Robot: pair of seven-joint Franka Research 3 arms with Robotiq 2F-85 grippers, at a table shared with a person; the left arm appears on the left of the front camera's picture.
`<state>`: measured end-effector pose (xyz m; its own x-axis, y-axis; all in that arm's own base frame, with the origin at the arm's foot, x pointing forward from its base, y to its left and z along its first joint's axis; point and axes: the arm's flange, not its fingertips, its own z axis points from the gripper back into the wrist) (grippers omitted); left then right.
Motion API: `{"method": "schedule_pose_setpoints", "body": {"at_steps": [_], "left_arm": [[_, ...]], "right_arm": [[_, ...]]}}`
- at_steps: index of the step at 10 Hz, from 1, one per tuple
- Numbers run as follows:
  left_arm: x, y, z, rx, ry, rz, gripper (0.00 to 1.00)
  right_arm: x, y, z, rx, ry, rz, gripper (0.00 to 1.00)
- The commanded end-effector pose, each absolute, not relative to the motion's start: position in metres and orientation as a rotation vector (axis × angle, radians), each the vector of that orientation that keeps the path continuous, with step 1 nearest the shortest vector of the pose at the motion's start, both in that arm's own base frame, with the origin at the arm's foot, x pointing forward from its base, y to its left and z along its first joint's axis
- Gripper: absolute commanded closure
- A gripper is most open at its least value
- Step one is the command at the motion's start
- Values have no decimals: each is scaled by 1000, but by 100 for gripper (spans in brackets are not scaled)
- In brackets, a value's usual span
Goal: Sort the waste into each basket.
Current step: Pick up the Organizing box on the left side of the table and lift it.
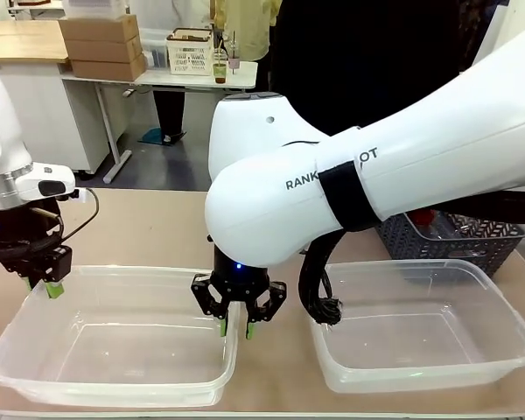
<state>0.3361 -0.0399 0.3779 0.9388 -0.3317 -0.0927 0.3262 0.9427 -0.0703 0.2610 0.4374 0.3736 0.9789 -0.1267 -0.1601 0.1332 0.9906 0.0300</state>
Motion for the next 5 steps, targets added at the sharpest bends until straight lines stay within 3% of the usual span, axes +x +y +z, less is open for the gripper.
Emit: {"method": "schedule_pose_setpoints", "body": {"at_steps": [1, 5], "left_arm": [[195, -26, 292, -49, 63, -317, 100], [199, -25, 298, -57, 53, -292, 100]], "right_arm": [[263, 441, 379, 37, 162, -137, 100], [264, 436, 379, 46, 179, -145, 100]]}}
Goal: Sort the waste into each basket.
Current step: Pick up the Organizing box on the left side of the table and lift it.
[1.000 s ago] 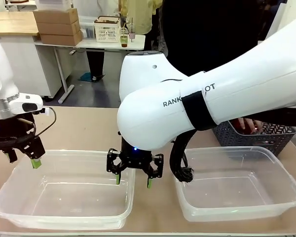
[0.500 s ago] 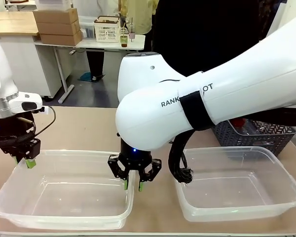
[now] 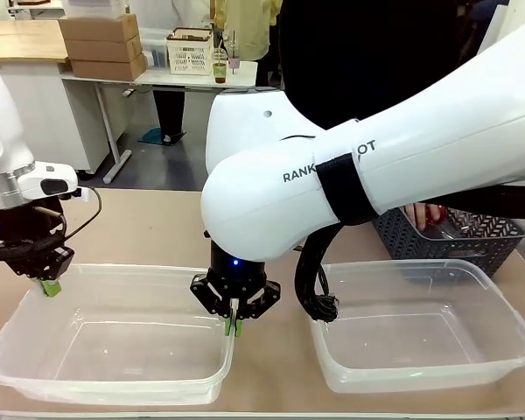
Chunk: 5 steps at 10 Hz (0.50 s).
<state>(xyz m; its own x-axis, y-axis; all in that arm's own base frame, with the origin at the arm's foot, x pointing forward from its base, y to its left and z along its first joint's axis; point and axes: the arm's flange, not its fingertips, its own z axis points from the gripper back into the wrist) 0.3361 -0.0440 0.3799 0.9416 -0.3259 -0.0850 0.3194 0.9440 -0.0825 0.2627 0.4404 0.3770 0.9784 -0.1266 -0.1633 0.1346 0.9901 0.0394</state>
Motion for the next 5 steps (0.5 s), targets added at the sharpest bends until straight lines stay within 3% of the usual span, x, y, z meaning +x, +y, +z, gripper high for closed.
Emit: {"method": "schedule_pose_setpoints", "body": {"at_steps": [1, 5], "left_arm": [[204, -24, 307, -51, 31, -278, 100], [271, -15, 389, 24, -6, -72, 100]], "right_arm": [[265, 432, 381, 44, 188, -141, 100], [274, 386, 443, 39, 213, -81, 100]]}}
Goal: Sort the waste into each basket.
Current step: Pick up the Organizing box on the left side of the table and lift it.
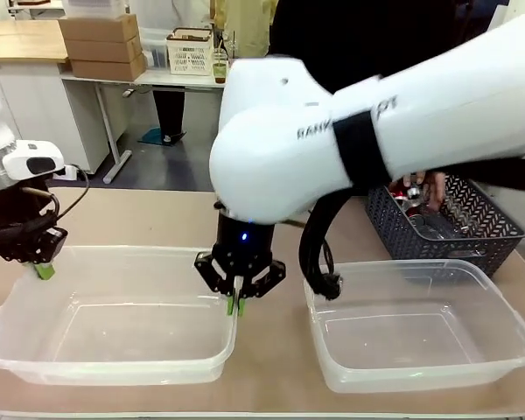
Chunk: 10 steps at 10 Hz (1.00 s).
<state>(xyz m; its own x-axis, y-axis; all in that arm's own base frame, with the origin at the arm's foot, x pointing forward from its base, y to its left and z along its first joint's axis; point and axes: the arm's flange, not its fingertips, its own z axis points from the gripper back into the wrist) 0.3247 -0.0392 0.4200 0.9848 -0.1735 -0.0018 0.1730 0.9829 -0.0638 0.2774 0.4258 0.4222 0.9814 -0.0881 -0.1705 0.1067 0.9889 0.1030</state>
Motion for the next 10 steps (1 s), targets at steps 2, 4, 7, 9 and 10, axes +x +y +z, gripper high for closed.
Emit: {"method": "schedule_pose_setpoints", "body": {"at_steps": [2, 4, 7, 9, 10], "left_arm": [[295, -40, 451, -5, -101, -90, 100], [314, -54, 504, -111, -174, -88, 100], [301, -68, 471, -130, -85, -144, 100], [302, -77, 482, -150, -82, -148, 94], [317, -101, 490, -150, -2, -157, 94]], "right_arm": [[279, 359, 488, -6, 264, 10, 100], [272, 345, 498, 6, 293, 77, 100], [277, 389, 486, 92, 216, 1, 100], [278, 384, 494, 93, 222, 28, 91], [286, 371, 496, 89, 232, -6, 91]]}}
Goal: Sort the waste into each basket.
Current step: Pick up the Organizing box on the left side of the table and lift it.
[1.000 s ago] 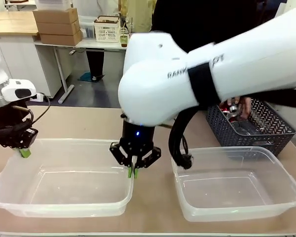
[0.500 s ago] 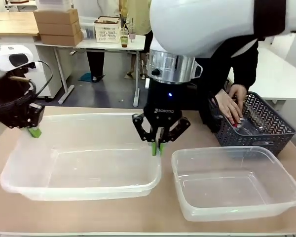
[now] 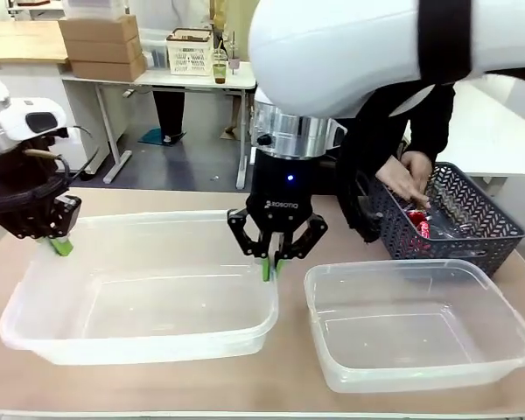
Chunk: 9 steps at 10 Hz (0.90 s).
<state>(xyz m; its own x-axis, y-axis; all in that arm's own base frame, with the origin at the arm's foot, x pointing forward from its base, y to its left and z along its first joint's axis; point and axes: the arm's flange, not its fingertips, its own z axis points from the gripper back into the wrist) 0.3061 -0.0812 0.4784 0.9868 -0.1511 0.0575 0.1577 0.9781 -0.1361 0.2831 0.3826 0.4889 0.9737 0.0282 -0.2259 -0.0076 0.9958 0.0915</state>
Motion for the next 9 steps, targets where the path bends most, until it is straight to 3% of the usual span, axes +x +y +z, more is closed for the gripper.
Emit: {"method": "schedule_pose_setpoints", "body": {"at_steps": [1, 6, 9], "left_arm": [[336, -119, 495, -108, 61, -140, 94], [383, -203, 514, -49, 64, 1, 94], [390, -221, 501, -34, 35, 20, 94]], "right_arm": [[290, 352, 503, 94, 239, -9, 91], [289, 268, 500, 71, 254, -75, 91], [292, 237, 493, 170, 226, -136, 91]]}}
